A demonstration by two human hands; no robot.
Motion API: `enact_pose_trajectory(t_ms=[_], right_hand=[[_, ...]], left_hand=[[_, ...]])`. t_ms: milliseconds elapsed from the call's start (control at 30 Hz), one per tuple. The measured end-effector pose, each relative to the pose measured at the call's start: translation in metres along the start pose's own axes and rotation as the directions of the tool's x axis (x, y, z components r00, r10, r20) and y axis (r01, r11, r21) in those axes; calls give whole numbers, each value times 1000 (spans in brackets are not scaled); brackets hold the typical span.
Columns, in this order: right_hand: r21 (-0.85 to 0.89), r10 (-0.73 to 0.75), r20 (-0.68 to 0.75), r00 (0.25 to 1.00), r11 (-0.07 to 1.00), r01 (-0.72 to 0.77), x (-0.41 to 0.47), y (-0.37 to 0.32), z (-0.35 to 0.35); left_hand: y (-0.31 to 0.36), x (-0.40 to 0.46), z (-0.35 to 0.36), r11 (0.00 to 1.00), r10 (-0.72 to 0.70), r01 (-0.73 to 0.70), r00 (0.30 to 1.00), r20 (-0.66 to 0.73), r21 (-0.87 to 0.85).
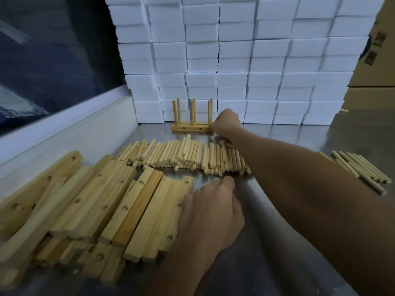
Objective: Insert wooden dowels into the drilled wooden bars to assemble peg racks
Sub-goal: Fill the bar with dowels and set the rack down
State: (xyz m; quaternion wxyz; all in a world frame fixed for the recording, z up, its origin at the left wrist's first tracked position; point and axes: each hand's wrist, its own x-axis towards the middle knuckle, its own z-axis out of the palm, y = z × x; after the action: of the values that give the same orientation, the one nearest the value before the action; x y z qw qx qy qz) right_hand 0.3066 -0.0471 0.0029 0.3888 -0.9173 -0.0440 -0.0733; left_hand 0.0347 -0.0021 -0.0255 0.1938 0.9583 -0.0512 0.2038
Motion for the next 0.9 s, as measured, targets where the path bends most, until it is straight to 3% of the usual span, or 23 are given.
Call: enact_pose_trajectory(t_ms=[500,767,900], right_hand=[[-48,-167,-24,986,985,166,-99,24,-80],[72,-200,-96,975,976,208,-182,40,-117],[169,-155,-124,980,970,174,-210,53,-121]], left_hand=[[-1,-2,3,996,20,-18,999,-27,86],[9,-7,-10,961,55,-27,994,-96,274],[7,-7,-22,892,-18,96,984,-177,441]])
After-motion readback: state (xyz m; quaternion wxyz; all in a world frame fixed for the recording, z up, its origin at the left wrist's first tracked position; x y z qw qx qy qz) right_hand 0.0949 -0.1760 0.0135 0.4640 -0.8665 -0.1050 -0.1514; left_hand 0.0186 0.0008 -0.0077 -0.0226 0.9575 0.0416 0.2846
